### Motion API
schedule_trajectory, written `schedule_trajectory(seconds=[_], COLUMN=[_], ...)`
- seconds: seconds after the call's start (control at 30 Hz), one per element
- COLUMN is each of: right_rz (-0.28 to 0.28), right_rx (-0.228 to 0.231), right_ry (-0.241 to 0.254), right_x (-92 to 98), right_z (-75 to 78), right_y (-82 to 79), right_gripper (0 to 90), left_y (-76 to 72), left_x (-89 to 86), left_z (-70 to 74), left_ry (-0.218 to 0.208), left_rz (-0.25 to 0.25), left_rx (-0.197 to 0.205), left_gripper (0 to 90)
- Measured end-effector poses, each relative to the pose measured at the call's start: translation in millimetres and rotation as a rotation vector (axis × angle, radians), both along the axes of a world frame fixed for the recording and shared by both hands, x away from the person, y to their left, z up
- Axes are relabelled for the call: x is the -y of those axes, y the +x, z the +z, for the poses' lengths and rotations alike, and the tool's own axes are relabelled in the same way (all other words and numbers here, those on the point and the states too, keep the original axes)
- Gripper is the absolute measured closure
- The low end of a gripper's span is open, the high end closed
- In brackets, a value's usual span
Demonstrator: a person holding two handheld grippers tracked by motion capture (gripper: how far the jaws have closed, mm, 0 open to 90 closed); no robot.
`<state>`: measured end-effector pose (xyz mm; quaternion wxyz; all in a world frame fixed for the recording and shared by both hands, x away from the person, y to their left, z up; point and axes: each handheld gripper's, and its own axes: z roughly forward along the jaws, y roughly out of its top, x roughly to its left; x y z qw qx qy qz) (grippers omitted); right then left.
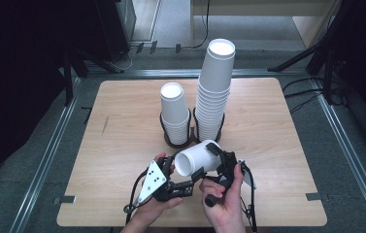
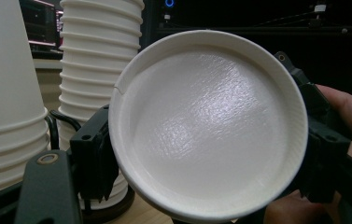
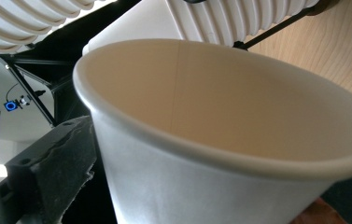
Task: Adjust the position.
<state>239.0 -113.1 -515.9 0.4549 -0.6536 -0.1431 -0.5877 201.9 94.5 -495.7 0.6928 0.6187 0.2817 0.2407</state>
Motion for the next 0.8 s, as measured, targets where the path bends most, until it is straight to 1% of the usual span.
schedule_trajectory(seconds=[0.07,0.13,0.43,0.53,0.57,0.6,0.63,0.7,0.77,0.8], right_rz=[0.005,0.005,-0.011,-0.02,-0.029,-0.029,-0.042,-0.062,-0.097,-0.097], right_rx=[-0.005,-0.008,0.001,0.01,0.018,0.018,0.031,0.048,0.068,0.068], right_ry=[-0.005,-0.01,-0.004,-0.01,-0.016,-0.016,-0.032,-0.049,-0.078,-0.078], right_x=[-0.9,-2.4,-4.4,-4.4,-4.1,-4.1,-3.0,-1.3,1.8,1.8], right_z=[-1.4,-2.3,-3.6,-4.7,-4.8,-4.8,-4.1,-2.7,-1.0,-1.0], right_y=[0.5,0.7,-0.6,-2.2,-3.0,-3.0,-3.6,-3.8,-3.9,-3.9], right_gripper=[4.5,8.0,10.9,12.3,13.3,13.3,14.0,14.5,14.8,14.8], left_y=[-0.2,-0.5,-0.3,0.0,0.4,0.4,1.2,2.2,2.7,2.7], left_x=[-0.1,0.8,-0.3,-0.6,-0.8,-0.8,-2.1,-4.2,-5.7,-5.7], left_z=[0.0,-0.2,-1.2,-1.7,-1.4,-1.4,-0.5,0.8,2.1,2.1], left_ry=[-0.003,0.002,0.008,0.013,0.013,0.013,-0.004,-0.022,-0.027,-0.027], left_rz=[-0.007,-0.011,-0.011,-0.017,-0.021,-0.021,-0.034,-0.054,-0.064,-0.064], left_rx=[-0.003,0.003,0.003,0.002,-0.008,-0.008,-0.026,-0.05,-0.066,-0.066], left_gripper=[22.3,22.3,21.6,20.4,19.8,19.6,19.5,19.4,15.9,14.3])
